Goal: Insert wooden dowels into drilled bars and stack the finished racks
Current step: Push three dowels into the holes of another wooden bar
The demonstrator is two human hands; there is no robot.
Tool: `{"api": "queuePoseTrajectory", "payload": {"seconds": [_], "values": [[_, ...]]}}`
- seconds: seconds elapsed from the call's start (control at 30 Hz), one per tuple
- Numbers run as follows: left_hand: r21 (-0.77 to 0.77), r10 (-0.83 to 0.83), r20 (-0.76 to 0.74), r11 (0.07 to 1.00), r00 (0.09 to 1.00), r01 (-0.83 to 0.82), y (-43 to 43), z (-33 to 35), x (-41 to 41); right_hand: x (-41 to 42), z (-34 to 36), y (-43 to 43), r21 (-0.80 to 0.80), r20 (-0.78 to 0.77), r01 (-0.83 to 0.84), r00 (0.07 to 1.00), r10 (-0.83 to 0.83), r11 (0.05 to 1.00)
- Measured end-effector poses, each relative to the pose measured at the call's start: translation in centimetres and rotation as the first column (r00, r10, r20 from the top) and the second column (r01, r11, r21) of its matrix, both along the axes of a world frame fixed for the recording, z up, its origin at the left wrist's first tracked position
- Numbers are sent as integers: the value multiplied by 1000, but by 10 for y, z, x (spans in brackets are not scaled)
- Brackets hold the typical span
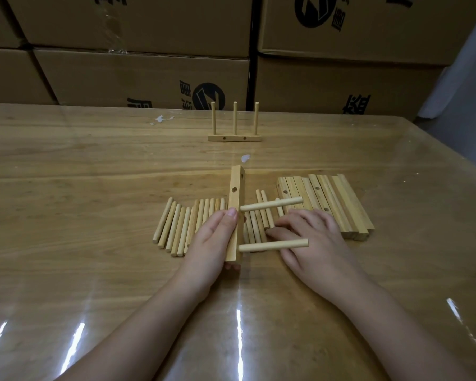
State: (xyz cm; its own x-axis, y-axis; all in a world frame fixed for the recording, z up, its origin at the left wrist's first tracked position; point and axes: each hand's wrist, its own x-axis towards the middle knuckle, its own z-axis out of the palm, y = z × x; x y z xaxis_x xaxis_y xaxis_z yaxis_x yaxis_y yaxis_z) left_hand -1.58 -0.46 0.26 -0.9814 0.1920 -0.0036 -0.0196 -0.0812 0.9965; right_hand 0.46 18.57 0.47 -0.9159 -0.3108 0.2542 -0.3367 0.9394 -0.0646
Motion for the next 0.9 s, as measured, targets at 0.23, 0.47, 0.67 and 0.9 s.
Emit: {"api": "queuePoseTrajectory", "payload": {"seconds": [0.23,0.47,0.67,0.9], "values": [[-8,-4,-2,1000,1000,4,-1,0,0,-1,-3,-2,-12,9,28,1000,-28,1000],[-16,7,18,1000,1000,-7,0,2,0,-2,-4,-1,10,25,46,999,-46,999],[-21,-8,25,1000,1000,8,0,2,1,-4,-4,0,37,54,53,997,-55,998],[-16,-9,4,1000,1000,9,0,2,2,-5,-3,-1,12,87,74,993,-75,997]]}}
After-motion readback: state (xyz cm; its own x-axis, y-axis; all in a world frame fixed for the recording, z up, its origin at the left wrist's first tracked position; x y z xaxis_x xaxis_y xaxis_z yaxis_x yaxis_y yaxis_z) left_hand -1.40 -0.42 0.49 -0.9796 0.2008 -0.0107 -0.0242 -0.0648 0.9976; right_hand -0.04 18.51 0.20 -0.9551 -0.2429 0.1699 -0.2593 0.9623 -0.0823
